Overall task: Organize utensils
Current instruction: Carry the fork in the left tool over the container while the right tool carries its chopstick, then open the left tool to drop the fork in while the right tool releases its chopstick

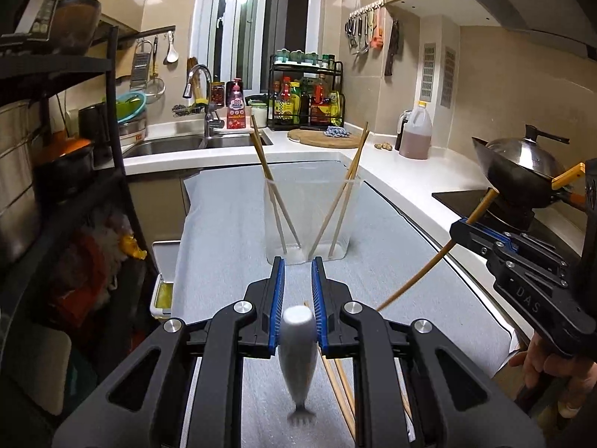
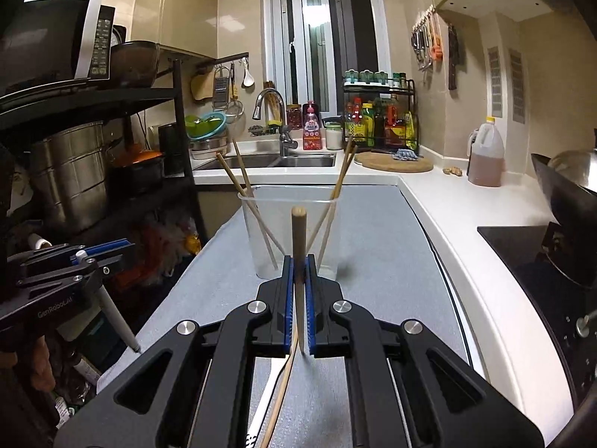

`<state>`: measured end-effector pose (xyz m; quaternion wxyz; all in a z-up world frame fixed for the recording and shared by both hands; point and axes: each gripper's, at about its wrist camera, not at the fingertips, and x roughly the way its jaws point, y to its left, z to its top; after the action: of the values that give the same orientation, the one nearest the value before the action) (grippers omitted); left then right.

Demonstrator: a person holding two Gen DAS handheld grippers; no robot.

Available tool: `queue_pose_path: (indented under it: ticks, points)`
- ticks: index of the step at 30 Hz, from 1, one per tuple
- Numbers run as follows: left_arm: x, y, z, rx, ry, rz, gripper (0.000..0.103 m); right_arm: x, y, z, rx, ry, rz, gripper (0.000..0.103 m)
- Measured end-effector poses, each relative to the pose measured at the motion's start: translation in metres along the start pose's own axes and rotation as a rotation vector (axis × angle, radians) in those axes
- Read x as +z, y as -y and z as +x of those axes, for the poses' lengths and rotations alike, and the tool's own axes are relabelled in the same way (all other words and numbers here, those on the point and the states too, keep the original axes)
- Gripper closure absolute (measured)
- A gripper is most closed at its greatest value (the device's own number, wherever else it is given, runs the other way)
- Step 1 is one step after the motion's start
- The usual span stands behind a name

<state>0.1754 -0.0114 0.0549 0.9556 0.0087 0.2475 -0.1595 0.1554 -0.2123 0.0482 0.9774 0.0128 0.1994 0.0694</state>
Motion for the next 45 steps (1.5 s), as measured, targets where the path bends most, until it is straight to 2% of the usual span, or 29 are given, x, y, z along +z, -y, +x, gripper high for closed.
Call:
queue_pose_path:
  ticks: [10, 18, 25, 31, 36, 40, 45]
  points:
    - [0.034, -0.001, 0.007, -0.030, -0.018, 0.007, 0.088, 0.041, 0.000, 0.010, 0.030, -0.004, -0.028, 0.097]
    - [0.090, -0.001, 0.020, -0.065, 0.007, 0.033, 0.088, 0.094, 0.004, 0.025, 0.051, 0.018, -0.035, 0.097]
    - [0.147, 0.001, 0.040, -0.059, 0.031, 0.084, 0.088, 0.148, 0.009, 0.043, 0.066, 0.054, -0.041, 0.097]
    - [0.193, 0.008, 0.059, -0.041, 0.085, 0.115, 0.088, 0.191, 0.011, 0.063, 0.055, 0.108, -0.059, 0.097]
    - [0.222, 0.017, 0.068, -0.057, 0.132, 0.119, 0.088, 0.213, 0.013, 0.079, 0.064, 0.122, -0.065, 0.097]
    - [0.230, 0.024, 0.079, -0.054, 0.148, 0.141, 0.088, 0.221, 0.017, 0.090, 0.070, 0.130, -0.058, 0.097]
    - [0.220, 0.020, 0.103, -0.042, 0.138, 0.122, 0.088, 0.209, 0.021, 0.104, 0.072, 0.123, -0.049, 0.097]
